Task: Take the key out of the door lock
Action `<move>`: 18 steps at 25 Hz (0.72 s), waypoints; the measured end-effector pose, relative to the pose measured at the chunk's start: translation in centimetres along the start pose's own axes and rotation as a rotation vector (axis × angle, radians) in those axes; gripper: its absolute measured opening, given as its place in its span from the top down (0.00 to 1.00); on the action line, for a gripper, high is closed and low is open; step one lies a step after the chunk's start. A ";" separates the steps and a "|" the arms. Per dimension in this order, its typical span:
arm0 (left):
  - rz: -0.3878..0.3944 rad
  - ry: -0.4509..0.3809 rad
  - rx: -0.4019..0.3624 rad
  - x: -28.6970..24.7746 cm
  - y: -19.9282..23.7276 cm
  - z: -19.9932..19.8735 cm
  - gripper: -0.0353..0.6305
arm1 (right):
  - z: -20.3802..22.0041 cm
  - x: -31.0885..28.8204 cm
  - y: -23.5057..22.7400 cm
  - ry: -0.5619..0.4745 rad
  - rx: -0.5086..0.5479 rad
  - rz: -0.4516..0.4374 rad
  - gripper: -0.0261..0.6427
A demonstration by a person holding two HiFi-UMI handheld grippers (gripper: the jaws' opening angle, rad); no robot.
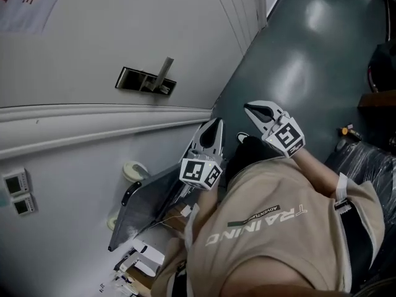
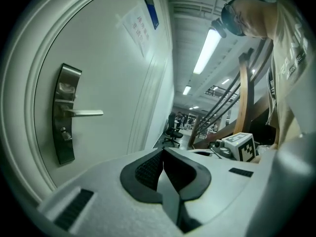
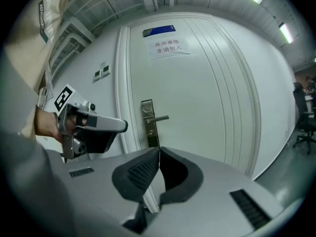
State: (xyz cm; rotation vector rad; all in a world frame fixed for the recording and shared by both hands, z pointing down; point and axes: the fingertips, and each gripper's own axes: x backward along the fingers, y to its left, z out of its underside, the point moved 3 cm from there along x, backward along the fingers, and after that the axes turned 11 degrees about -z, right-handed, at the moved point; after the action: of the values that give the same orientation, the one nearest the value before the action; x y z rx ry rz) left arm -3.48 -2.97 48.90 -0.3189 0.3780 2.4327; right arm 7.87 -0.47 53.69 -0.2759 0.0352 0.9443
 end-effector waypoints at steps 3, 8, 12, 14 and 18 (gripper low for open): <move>-0.016 0.016 0.042 0.0 2.5 0.2 0.93 | -1.7 -2.0 -0.3 0.013 -0.010 0.020 0.94; -0.003 -0.030 0.044 -0.5 6.2 -2.3 0.93 | -4.8 -6.4 0.1 0.043 0.042 -0.029 0.94; 0.009 -0.065 -0.005 -0.3 8.8 -4.0 0.93 | -4.4 -10.6 -0.2 0.104 0.027 -0.038 0.94; -0.035 -0.066 -0.006 0.5 11.2 -3.9 0.93 | -4.7 -12.7 0.3 0.106 0.027 -0.061 0.94; -0.104 -0.063 0.043 2.2 15.7 -2.4 0.93 | -4.4 -16.4 1.5 0.161 0.110 -0.119 0.94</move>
State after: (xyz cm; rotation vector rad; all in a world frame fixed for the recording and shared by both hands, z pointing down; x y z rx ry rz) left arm -14.81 -14.31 48.92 -0.2371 0.3758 2.3238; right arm -2.61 -13.75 51.60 -0.2487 0.2157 0.7972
